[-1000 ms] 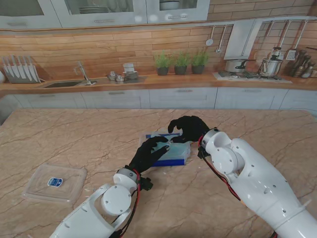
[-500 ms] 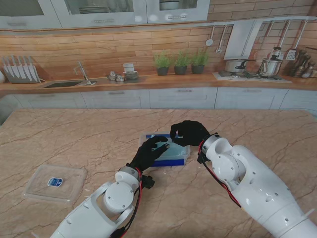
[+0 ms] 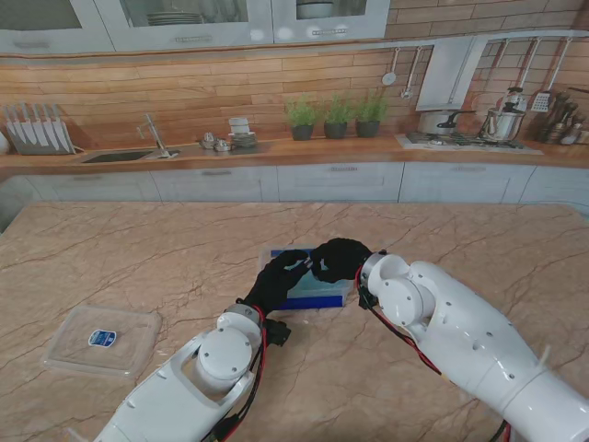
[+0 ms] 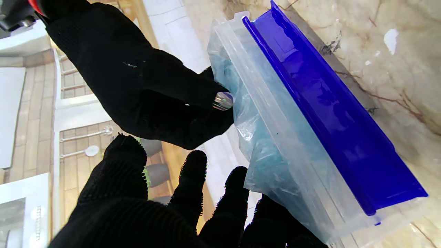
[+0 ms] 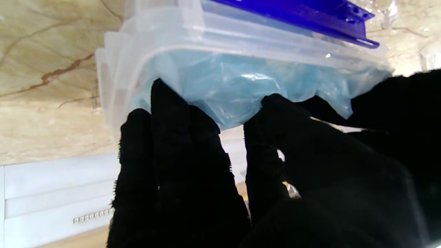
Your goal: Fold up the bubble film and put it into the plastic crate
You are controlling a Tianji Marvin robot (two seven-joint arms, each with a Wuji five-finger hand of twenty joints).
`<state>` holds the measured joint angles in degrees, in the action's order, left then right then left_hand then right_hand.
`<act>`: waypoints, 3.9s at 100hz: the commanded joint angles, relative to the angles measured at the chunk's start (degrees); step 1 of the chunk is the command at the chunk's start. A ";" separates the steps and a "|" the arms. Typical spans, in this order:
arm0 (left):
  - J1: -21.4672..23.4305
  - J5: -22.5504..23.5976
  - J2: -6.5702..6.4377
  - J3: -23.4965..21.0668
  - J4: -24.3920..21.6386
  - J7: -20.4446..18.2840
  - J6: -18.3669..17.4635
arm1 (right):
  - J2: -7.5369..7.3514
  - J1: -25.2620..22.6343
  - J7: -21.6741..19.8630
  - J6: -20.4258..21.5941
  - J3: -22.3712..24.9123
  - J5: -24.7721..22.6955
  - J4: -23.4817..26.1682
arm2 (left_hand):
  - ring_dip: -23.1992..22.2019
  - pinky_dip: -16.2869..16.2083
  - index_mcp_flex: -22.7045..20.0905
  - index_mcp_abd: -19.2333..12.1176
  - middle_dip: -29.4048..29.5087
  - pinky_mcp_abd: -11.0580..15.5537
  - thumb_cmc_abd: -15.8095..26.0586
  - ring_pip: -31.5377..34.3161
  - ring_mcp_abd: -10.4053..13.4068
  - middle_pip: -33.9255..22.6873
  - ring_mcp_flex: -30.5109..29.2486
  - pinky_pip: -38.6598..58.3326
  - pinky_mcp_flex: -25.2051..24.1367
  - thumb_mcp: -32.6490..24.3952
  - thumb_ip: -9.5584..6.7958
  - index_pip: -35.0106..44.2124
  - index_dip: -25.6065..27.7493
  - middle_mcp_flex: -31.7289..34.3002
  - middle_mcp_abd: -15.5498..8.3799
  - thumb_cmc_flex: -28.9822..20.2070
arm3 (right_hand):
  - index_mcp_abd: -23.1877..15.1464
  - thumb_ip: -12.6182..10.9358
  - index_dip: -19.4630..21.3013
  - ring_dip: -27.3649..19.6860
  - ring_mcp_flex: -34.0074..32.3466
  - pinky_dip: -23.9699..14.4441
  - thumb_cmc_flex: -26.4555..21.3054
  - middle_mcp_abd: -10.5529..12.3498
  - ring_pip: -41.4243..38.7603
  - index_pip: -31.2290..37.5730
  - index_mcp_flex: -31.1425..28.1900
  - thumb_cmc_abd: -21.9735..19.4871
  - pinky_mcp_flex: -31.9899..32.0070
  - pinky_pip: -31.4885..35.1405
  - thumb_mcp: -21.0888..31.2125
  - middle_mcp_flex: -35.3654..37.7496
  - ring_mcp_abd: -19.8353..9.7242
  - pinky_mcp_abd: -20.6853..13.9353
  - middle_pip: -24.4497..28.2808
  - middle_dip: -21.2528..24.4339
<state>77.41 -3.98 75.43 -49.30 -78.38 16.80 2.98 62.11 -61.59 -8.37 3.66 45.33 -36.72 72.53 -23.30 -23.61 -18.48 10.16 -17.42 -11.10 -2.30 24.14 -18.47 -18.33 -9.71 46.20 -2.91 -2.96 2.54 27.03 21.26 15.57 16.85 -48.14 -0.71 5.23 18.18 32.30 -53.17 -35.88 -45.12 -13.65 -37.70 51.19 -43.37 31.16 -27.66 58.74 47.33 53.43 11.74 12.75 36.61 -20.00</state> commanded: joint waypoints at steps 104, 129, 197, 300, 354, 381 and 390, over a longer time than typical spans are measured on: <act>-0.33 1.03 -1.58 -2.87 -2.47 -3.61 -3.84 | 5.42 12.30 -0.47 -5.87 -20.87 5.92 -16.26 | 1.74 2.97 -4.39 -1.28 1.05 -2.12 2.19 -3.17 -0.33 1.32 -0.80 -5.84 -0.89 3.25 -1.70 -4.89 -1.37 4.52 -0.08 0.73 | -1.12 1.38 0.04 0.97 -2.50 0.79 1.53 -1.16 -3.19 2.41 -3.78 2.71 0.63 4.03 -2.36 3.25 3.45 3.67 1.27 -0.18; -0.37 16.33 -3.91 -3.30 -2.19 -1.80 -10.26 | 5.36 12.09 -0.51 -6.17 -20.53 5.99 -16.08 | -2.79 -3.89 -16.07 3.01 -3.70 -11.42 1.46 5.20 -4.19 -2.65 -10.80 7.91 8.27 1.48 -1.82 5.79 4.77 17.73 1.22 -2.21 | -1.55 1.34 0.20 0.86 -2.08 1.13 1.99 -1.12 -3.24 2.46 -3.60 1.33 1.04 4.20 -2.94 2.93 3.38 3.66 1.29 -0.13; -10.01 41.89 -8.60 4.22 3.72 -4.79 -15.29 | 5.58 12.04 -0.98 -6.92 -20.04 7.24 -16.19 | -9.60 2.83 -26.60 -0.51 -9.44 -2.64 -21.84 14.00 -3.68 -6.01 -33.01 17.63 43.95 -45.88 1.80 22.46 1.26 34.13 -2.71 -17.96 | -2.01 0.54 1.03 0.54 -0.93 2.07 2.49 -1.45 -3.10 2.72 -3.60 -1.24 2.27 3.92 -6.04 2.05 3.69 3.33 0.98 0.15; -25.74 37.47 -7.57 24.64 17.91 -19.16 -14.48 | 4.96 8.82 -0.09 -7.96 -13.91 8.46 -12.56 | -6.59 7.82 -27.11 -2.61 -10.14 -3.07 -23.59 13.47 -1.81 -4.59 -32.88 16.62 43.91 -43.55 3.79 22.88 -0.82 35.63 -3.64 -16.41 | -1.50 0.02 0.81 0.15 0.53 2.79 2.50 -1.80 -2.48 1.13 -0.87 -2.53 2.98 3.60 -7.30 0.07 3.56 3.36 0.48 0.41; -24.33 39.68 -8.96 22.41 14.25 -19.65 -14.78 | 3.74 1.95 5.85 -5.43 -2.13 4.84 -3.70 | -5.99 6.93 -26.24 -3.37 -10.80 -2.96 -23.37 13.14 -1.31 -4.04 -32.16 16.20 42.64 -42.83 3.96 23.21 -0.74 35.28 -4.04 -16.18 | -1.61 -0.16 1.02 0.34 1.29 3.01 4.19 -1.73 -2.92 0.78 0.08 -1.18 3.72 3.05 -8.60 -0.70 3.41 3.91 0.84 0.30; -23.34 41.67 -9.74 20.27 11.65 -19.31 -14.70 | 4.15 2.13 7.16 -5.68 -2.17 5.00 -4.54 | -5.56 3.73 -22.98 -5.74 -10.58 -4.87 -22.56 11.06 -0.63 -3.70 -28.10 15.03 34.94 -37.54 4.81 21.31 -1.24 32.15 -4.36 -14.91 | -1.76 -0.23 1.06 0.37 1.43 3.00 3.88 -1.64 -3.00 0.79 0.11 -1.74 3.71 3.00 -8.43 -0.83 3.27 4.03 0.94 0.28; -23.04 43.13 -10.09 19.50 10.87 -18.89 -14.91 | 4.34 2.77 7.16 -5.87 -2.84 5.33 -5.57 | -5.37 1.25 -21.24 -6.27 -8.55 -4.96 -21.79 9.67 -0.05 -4.50 -26.33 14.26 32.00 -33.13 4.47 21.09 -1.66 29.39 -4.57 -13.71 | -1.91 -0.23 1.11 0.36 1.45 3.01 3.75 -1.56 -3.00 0.83 0.16 -1.87 3.73 2.95 -8.43 -0.82 3.24 3.98 0.98 0.28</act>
<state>53.81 38.41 65.73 -29.50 -66.74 -2.25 -11.66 66.08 -59.33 -1.16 -2.00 42.96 -31.66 67.89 -29.38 -20.13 -41.38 5.16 -27.87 -16.27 -23.52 34.80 -19.29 -22.52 -38.06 61.06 30.77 -40.52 5.95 48.97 19.97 47.42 12.96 -62.93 -1.41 4.82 19.00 32.86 -52.51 -33.14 -42.03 -15.10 -39.75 52.41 -44.26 30.18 -24.82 61.41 39.06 53.13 14.10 15.66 37.96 -20.03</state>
